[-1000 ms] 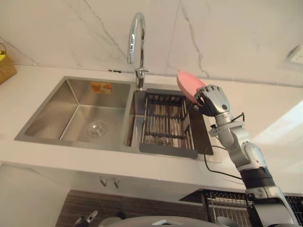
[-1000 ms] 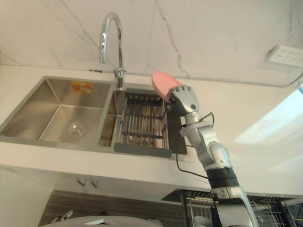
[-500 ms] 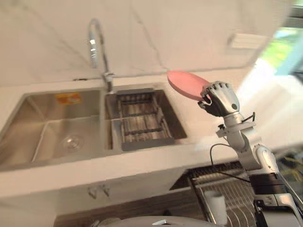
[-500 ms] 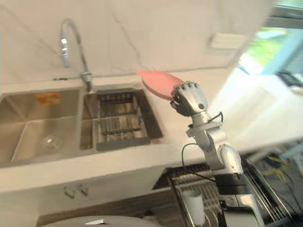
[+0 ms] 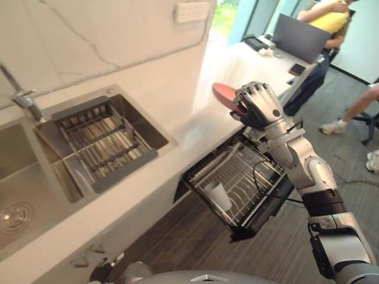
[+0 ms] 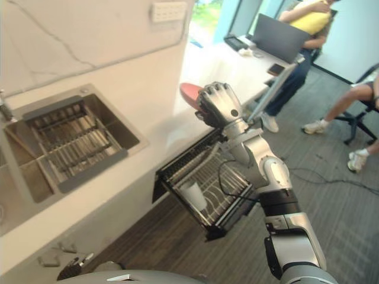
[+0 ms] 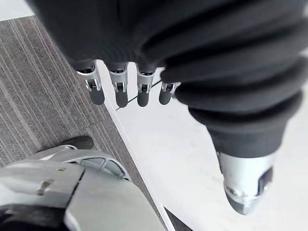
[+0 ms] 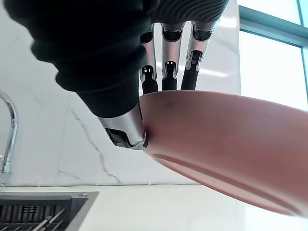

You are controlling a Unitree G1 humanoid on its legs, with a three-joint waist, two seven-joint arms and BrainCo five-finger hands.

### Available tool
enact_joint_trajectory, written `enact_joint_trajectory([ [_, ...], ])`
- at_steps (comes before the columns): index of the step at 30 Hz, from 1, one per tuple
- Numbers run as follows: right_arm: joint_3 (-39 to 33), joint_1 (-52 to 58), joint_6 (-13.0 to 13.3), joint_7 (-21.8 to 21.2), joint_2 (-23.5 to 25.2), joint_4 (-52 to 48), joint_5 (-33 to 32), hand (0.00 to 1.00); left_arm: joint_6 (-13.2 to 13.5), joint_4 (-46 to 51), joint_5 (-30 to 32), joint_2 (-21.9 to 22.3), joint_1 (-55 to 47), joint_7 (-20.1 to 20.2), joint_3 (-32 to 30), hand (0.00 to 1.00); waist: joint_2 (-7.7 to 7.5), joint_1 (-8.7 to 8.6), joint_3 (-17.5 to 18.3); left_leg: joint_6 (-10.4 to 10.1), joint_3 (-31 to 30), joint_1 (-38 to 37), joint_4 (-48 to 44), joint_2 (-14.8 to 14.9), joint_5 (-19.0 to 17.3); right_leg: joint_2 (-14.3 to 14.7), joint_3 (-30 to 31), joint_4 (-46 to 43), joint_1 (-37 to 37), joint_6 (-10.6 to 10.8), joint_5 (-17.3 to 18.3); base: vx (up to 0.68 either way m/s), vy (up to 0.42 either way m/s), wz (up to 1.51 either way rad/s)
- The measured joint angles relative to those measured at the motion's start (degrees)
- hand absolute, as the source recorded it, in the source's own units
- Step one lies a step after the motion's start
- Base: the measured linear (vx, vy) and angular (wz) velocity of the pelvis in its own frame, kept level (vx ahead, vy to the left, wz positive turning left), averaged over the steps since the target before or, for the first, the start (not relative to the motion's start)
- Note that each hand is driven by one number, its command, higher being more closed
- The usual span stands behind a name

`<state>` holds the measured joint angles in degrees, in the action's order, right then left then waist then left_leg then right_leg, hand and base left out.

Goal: Walk over to the sink, pick up the cup, carry it to the dishwasher, place the cup inside the dishwasher, then close the dishwasher door

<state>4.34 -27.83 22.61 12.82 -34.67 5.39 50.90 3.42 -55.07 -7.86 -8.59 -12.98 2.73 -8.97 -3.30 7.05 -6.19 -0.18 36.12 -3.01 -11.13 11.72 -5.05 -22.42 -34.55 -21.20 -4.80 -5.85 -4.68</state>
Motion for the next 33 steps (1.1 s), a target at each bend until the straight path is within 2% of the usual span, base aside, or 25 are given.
enact_joint_trajectory([
  [1, -0.03, 0.65, 0.04, -0.86, -0.87, 0.00, -0.79, 1.00, -0.10, -0.71, 0.15, 0.84, -0.03, 0.12, 0.09, 0.00, 1.33, -0.09, 0.17, -1.32, -0.27, -0.30, -0.03, 1.29, 0.83, 2.21, -0.79, 2.02, -1.36, 1.15, 0.71, -0.05, -0.417, -0.67],
  [2, -0.05, 0.97, 0.09, -1.59, -1.50, -0.07, -1.61, 1.00, -0.09, -0.85, 0.23, 1.61, -0.27, 0.29, 0.13, 0.00, 1.67, -0.29, 0.29, -1.99, -0.30, -0.39, 0.51, 2.05, 1.25, 3.36, -0.80, 2.71, -1.31, 1.30, 0.80, -0.04, -0.335, -0.45],
  [3, -0.82, 2.05, 0.02, -2.48, -2.71, -0.53, -2.26, 1.00, -0.08, -0.93, 0.24, 2.90, -0.36, 0.32, 0.11, 0.00, 2.78, -0.60, 0.46, -3.63, -0.25, -1.10, 1.94, 2.99, 2.44, 4.52, -0.79, 3.45, -1.54, 2.69, 1.69, -0.03, -0.271, -0.23],
  [4, -2.63, 4.16, -0.04, -2.87, -3.03, -1.48, -2.55, 1.00, 0.10, -0.94, 0.45, 3.00, -0.32, 0.31, 0.07, 0.00, 2.57, -0.94, 0.35, -4.70, -0.25, -1.72, 3.43, 3.19, 3.56, 4.99, -0.85, 3.88, -2.24, 5.48, 3.49, -0.02, -0.265, -0.12],
  [6, -4.74, 7.39, 0.17, -3.70, -2.97, -2.48, -3.38, 1.00, 0.42, -0.98, 0.75, 2.93, -0.32, 0.02, 0.02, 0.00, 2.23, -1.07, 0.17, -5.81, -0.53, -2.33, 4.87, 3.37, 4.86, 5.97, -0.89, 4.61, -3.09, 8.17, 5.26, -0.03, -0.237, 0.07],
  [10, -5.79, 12.58, 0.15, -4.13, -2.78, -2.46, -3.29, 1.00, 1.74, -0.95, 1.89, 2.98, -0.34, -0.05, -0.02, 0.00, 2.04, -1.12, 0.06, -6.03, -1.84, -2.15, 8.97, 3.16, 8.48, 7.83, -2.24, 7.41, -3.69, 9.08, 5.83, -0.05, -0.160, 0.13],
  [12, -6.20, 13.86, 0.07, -4.13, -1.94, -2.46, -3.27, 1.00, 2.23, -0.88, 2.08, 2.79, -0.29, -0.01, -0.05, 0.00, 1.79, -1.13, -0.09, -6.32, -2.59, -1.92, 10.12, 2.42, 9.08, 7.69, -2.68, 8.35, -4.07, 10.58, 6.58, -0.04, -0.058, 0.19],
  [13, -7.13, 14.70, -0.21, -4.13, -0.52, -2.46, -3.28, 1.00, 2.45, -0.85, 2.10, 2.52, -0.26, -0.02, -0.06, 0.00, 0.98, -1.17, -0.59, -6.28, -3.21, -1.58, 10.46, 1.74, 9.46, 7.33, -3.13, 8.77, -4.20, 11.51, 7.15, -0.06, -0.045, 0.24],
  [16, -7.95, 15.99, -1.22, -4.08, 0.90, -2.45, -3.31, 1.00, 2.84, -0.84, 2.48, 1.82, -0.13, 0.13, -0.04, 0.00, 0.31, -1.15, -1.06, -5.57, -4.78, 1.01, 10.39, 0.53, 10.10, 6.50, -4.20, 9.65, -3.16, 12.93, 7.82, -0.08, -0.015, 0.24],
  [20, -7.99, 16.09, -2.84, -3.65, 0.95, -2.12, -3.30, 1.00, 3.32, -0.64, 2.42, 1.85, 0.85, 0.31, -0.02, 0.00, 0.73, -1.24, -2.82, -4.39, -6.28, 5.60, 9.57, -0.48, 10.95, 5.77, -5.42, 9.68, -0.05, 13.67, 8.23, -0.10, 0.016, 0.20],
  [23, -7.93, 12.81, -4.19, -1.90, 0.97, 0.48, -3.30, 1.00, 3.43, -0.44, 1.59, 1.59, 3.49, 0.58, -0.03, 0.00, 0.83, -1.04, -7.17, -3.61, -7.07, 11.09, 6.79, -0.19, 11.17, 5.56, -5.55, 9.35, 4.10, 13.90, 8.38, -0.16, 0.036, 0.07],
  [25, -7.92, 7.93, -6.37, 0.86, 0.97, 3.92, -3.29, 1.00, 3.70, 0.66, -1.67, 1.13, 6.27, 0.62, -0.01, 0.00, 0.98, -1.06, -11.72, -2.66, -8.04, 15.35, 5.88, -0.16, 11.93, 5.44, -5.47, 9.16, 7.79, 14.41, 8.39, -0.19, 0.038, 0.04],
  [26, -7.90, 6.92, -6.79, 1.50, 0.99, 4.81, -3.29, 1.00, 3.91, 0.72, -2.32, 1.04, 6.85, 0.61, -0.01, 0.00, 1.18, -1.06, -12.67, -2.39, -8.23, 16.12, 5.87, -0.16, 12.25, 5.46, -5.40, 9.03, 8.68, 14.30, 8.15, -0.18, 0.052, 0.01],
  [27, -7.90, 5.81, -7.91, 2.74, 0.98, 5.56, -3.32, 1.00, 4.09, 1.23, -3.50, 0.84, 7.48, 0.61, 0.04, 0.00, 1.56, -1.04, -14.15, -2.12, -8.61, 17.52, 5.88, -0.25, 12.58, 5.49, -5.33, 9.05, 10.01, 14.07, 7.62, -0.17, 0.074, 0.02],
  [31, -7.27, 0.19, -9.40, 5.06, 0.60, 8.84, -3.61, 1.00, 4.79, 3.38, -7.09, 0.38, 8.38, 0.62, 0.11, 0.00, 2.20, -0.80, -18.00, -1.22, -9.55, 21.12, 5.69, -0.99, 13.18, 5.70, -4.10, 11.13, 13.71, 13.76, 4.79, -0.09, 0.063, -0.11],
  [33, -6.21, -3.21, -10.19, 5.10, -0.33, 11.18, -4.31, 1.00, 4.80, 3.71, -8.43, 0.39, 9.19, 0.68, 0.24, 0.00, 2.96, -0.71, -18.76, -0.90, -10.85, 23.10, 5.02, -1.25, 13.18, 5.74, -3.78, 12.24, 15.22, 13.74, 3.44, -0.06, 0.052, -0.10],
])
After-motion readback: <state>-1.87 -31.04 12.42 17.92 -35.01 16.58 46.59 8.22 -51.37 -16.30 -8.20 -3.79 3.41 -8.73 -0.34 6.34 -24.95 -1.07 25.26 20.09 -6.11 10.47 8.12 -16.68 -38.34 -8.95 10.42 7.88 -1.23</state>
